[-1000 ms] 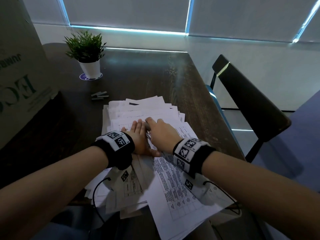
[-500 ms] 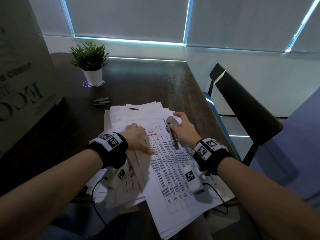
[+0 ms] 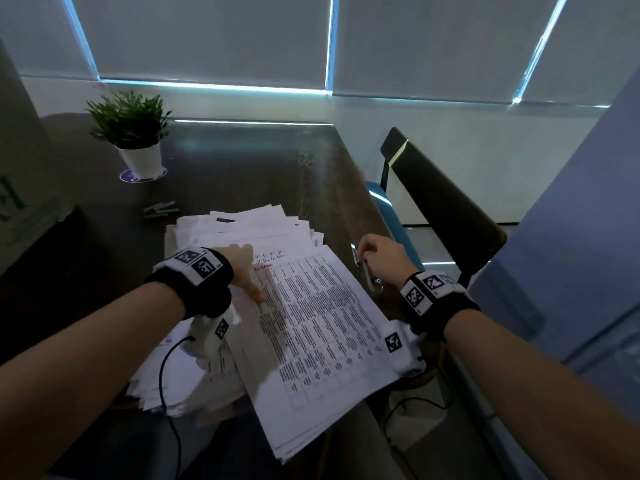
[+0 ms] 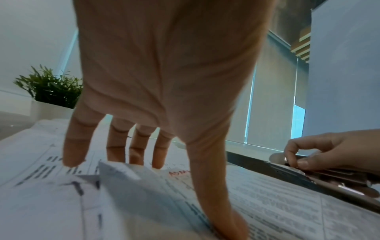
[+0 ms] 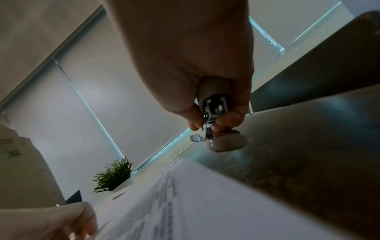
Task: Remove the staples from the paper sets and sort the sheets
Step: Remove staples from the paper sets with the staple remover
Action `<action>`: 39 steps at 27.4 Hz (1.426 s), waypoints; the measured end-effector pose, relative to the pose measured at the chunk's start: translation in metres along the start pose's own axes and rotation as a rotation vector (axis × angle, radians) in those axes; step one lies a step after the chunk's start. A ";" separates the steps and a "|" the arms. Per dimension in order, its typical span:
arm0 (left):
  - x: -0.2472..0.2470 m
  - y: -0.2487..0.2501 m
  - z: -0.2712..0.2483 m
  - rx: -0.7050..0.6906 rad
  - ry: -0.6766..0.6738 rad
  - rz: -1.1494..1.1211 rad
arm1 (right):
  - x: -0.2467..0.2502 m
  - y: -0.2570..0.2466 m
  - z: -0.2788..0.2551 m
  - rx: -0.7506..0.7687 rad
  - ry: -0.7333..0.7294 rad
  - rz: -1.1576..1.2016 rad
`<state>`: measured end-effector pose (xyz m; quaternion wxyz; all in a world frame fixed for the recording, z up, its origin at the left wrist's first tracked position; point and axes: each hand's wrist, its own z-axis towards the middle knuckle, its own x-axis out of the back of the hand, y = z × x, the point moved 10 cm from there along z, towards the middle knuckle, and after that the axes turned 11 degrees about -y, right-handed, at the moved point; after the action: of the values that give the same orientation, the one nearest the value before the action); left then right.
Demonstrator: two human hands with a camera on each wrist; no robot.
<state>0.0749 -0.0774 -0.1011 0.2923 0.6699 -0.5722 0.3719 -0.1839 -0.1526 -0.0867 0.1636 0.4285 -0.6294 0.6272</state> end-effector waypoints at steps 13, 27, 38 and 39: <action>0.001 0.005 0.012 -0.085 -0.092 -0.162 | 0.009 0.041 -0.006 -0.173 -0.093 -0.120; -0.007 -0.038 0.004 0.038 -0.172 -0.085 | 0.019 0.008 -0.007 -0.107 -0.002 0.549; 0.011 -0.061 -0.004 -0.231 0.244 -1.573 | -0.077 -0.059 0.009 -0.147 -0.225 1.078; -0.003 -0.048 -0.007 -0.263 0.062 -1.624 | -0.086 -0.052 0.010 -0.163 -0.194 1.075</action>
<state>0.1205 -0.0618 -0.0983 0.5620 0.8249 0.0602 -0.0071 -0.0919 -0.1256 -0.1182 -0.2059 0.0885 -0.8183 0.5294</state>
